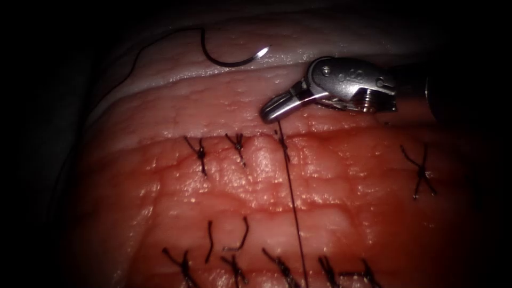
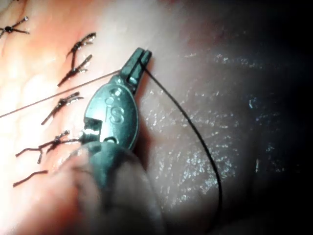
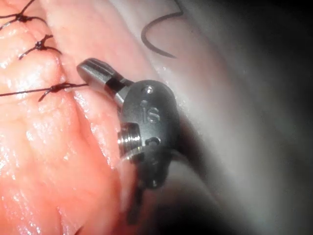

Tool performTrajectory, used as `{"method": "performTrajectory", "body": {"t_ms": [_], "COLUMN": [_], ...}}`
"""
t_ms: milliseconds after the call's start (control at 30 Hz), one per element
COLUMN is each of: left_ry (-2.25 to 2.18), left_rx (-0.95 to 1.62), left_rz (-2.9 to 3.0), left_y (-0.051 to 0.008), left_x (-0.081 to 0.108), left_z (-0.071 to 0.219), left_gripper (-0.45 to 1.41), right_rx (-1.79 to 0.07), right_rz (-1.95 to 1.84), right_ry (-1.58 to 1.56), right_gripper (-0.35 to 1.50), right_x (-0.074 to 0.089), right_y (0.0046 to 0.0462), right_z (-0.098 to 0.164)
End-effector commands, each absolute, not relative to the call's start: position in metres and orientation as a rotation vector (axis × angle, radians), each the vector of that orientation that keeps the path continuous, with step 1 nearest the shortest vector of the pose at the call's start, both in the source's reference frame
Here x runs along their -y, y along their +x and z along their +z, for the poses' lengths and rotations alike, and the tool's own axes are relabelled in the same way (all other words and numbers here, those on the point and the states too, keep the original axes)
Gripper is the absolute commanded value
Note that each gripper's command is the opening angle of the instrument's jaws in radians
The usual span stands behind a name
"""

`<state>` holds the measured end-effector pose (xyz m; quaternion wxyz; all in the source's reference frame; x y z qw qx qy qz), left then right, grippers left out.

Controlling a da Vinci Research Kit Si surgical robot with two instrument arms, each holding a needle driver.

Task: Wound Closure
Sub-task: Tighten upward on tail with right gripper and tighten downward on long end with left hand, then wrap suture once counter-clockwise around right end-effector

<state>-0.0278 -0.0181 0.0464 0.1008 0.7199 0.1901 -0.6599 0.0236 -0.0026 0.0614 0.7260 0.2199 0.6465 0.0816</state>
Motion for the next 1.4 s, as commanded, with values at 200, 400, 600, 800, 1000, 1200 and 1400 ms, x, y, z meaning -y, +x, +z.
{"method": "performTrajectory", "body": {"t_ms": [200, 400, 600, 800, 1000, 1200, 1400], "left_ry": [2.129, 2.144, 2.139, 2.148, 2.158, 2.18, 2.202], "left_rx": [-0.56, -0.496, -0.354, -0.285, -0.246, -0.242, -0.235], "left_rz": [-1.944, -1.993, -2.023, -2.005, -2.004, -2.005, -2.0], "left_y": [-0.0283, -0.027, -0.0251, -0.0237, -0.0231, -0.0234, -0.0238], "left_x": [0.018, 0.013, 0.007, 0.002, -0.003, -0.007, -0.01], "left_z": [0.046, 0.045, 0.043, 0.042, 0.043, 0.046, 0.048], "left_gripper": [-0.45, -0.45, -0.45, -0.45, -0.45, -0.45, -0.45], "right_rx": [-1.445, -1.516, -1.531, -1.533, -1.532, -1.57, -1.606], "right_rz": [0.184, 0.278, 0.309, 0.369, 0.371, 0.374, 0.416], "right_ry": [0.47, 0.402, 0.322, 0.214, 0.176, 0.122, 0.064], "right_gripper": [-0.35, 1.01, 1.15, 1.26, 0.43, -0.35, -0.35], "right_x": [0.003, 0.004, 0.003, 0.002, 0.005, 0.01, 0.011], "right_y": [0.0244, 0.0235, 0.0204, 0.0171, 0.0172, 0.0203, 0.0233], "right_z": [0.062, 0.06, 0.057, 0.054, 0.053, 0.053, 0.052]}}
